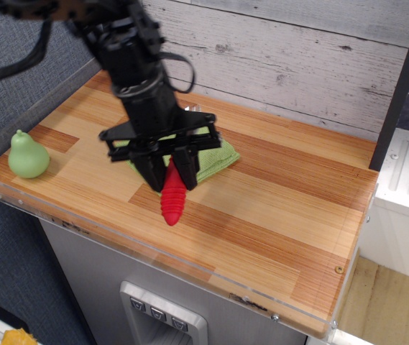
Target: Place the red fork in front of the green towel
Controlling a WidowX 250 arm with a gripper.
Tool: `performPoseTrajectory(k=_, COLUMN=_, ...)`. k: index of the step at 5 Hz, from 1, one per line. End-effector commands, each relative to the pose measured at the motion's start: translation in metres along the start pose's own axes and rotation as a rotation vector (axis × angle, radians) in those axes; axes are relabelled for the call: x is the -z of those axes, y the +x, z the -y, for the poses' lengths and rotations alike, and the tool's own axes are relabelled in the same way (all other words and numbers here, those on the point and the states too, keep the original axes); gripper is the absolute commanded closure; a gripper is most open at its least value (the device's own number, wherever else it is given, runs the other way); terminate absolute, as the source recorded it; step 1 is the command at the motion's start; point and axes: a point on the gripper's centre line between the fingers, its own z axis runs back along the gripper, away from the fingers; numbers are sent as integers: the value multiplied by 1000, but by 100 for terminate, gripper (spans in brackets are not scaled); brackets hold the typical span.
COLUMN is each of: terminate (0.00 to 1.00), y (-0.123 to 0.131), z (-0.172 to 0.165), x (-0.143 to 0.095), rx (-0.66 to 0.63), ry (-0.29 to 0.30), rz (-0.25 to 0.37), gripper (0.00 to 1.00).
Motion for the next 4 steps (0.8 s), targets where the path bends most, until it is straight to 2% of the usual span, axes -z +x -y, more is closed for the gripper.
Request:
performPoseTrajectory(k=1, terminate=0, y=-1, z=-32, x=-10, rx=-474, ry=-156, rz=126, gripper=100)
performPoseTrajectory(k=2, terminate=0, y=-1, z=-36, x=-3, rx=-724, ry=-138, rz=172, gripper=100)
performPoseTrajectory(k=3, terminate=0, y=5, z=-39, x=-1, rx=-954, ry=-65, rz=263, gripper=100)
performPoseTrajectory(k=4, terminate=0, y=14, z=-47, x=7, rx=-1207, ry=20, rz=287, gripper=100)
